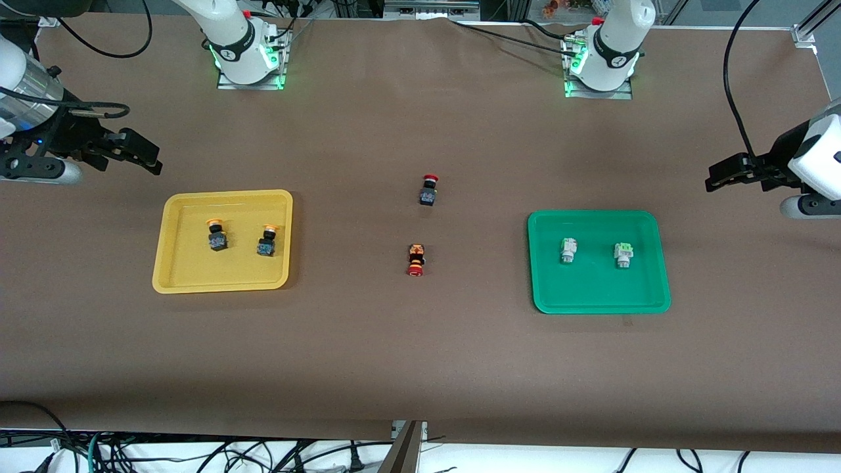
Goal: Place green and yellow buttons in trays
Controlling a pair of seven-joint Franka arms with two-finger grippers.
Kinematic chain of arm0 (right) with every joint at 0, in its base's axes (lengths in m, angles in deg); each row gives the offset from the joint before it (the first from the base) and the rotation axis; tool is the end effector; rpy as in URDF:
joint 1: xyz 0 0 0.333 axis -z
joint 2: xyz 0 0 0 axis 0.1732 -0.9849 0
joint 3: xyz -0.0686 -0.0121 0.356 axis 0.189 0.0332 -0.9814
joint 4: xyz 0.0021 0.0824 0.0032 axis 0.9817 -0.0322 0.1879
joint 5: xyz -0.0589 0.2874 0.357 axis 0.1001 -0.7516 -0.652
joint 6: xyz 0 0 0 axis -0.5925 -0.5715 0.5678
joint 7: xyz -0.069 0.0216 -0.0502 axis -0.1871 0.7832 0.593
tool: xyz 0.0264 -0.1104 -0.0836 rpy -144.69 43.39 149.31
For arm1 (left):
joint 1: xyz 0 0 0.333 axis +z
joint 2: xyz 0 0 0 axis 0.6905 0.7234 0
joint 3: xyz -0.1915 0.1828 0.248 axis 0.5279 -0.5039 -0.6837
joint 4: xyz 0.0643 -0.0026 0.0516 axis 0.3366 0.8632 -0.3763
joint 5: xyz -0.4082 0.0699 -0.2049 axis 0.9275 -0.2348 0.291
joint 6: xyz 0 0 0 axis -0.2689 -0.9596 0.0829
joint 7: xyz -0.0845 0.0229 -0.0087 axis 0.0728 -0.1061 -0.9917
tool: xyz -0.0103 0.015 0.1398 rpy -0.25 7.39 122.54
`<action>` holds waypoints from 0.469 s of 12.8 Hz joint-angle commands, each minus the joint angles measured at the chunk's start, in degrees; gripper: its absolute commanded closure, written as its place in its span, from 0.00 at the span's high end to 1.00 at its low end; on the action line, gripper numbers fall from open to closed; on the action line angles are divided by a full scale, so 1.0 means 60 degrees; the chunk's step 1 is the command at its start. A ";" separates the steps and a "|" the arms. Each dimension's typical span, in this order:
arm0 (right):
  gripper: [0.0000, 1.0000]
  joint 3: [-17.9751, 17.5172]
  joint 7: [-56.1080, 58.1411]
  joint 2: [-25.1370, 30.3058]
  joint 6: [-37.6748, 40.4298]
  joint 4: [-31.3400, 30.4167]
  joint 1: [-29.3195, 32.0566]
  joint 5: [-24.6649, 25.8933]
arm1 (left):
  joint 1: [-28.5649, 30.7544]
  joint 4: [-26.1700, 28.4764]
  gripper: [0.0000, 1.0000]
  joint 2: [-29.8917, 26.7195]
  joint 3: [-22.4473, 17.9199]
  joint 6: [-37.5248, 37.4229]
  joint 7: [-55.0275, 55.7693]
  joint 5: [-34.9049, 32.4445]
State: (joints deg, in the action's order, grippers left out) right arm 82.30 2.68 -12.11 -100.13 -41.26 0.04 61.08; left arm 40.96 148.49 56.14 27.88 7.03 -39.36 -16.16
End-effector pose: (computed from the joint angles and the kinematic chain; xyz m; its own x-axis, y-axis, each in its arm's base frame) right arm 0.6335 0.0710 0.6135 0.9964 -0.0843 0.0094 -0.0840 -0.9960 -0.0317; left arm 0.6693 -0.0027 0.5957 0.9927 0.0519 -0.1085 0.0545 -0.9983 0.0216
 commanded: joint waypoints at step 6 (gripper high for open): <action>0.99 -0.0114 0.0132 -0.0207 0.0201 0.0307 0.0103 0.0045 | 0.0027 -0.0645 1.00 0.0358 -0.0088 -0.0311 0.0069 0.0086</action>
State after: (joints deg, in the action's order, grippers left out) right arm 82.25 2.72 -12.80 -100.12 -41.13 0.04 61.08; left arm 41.23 146.92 57.26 27.36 6.70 -39.10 -16.15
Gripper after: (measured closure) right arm 0.004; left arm 0.000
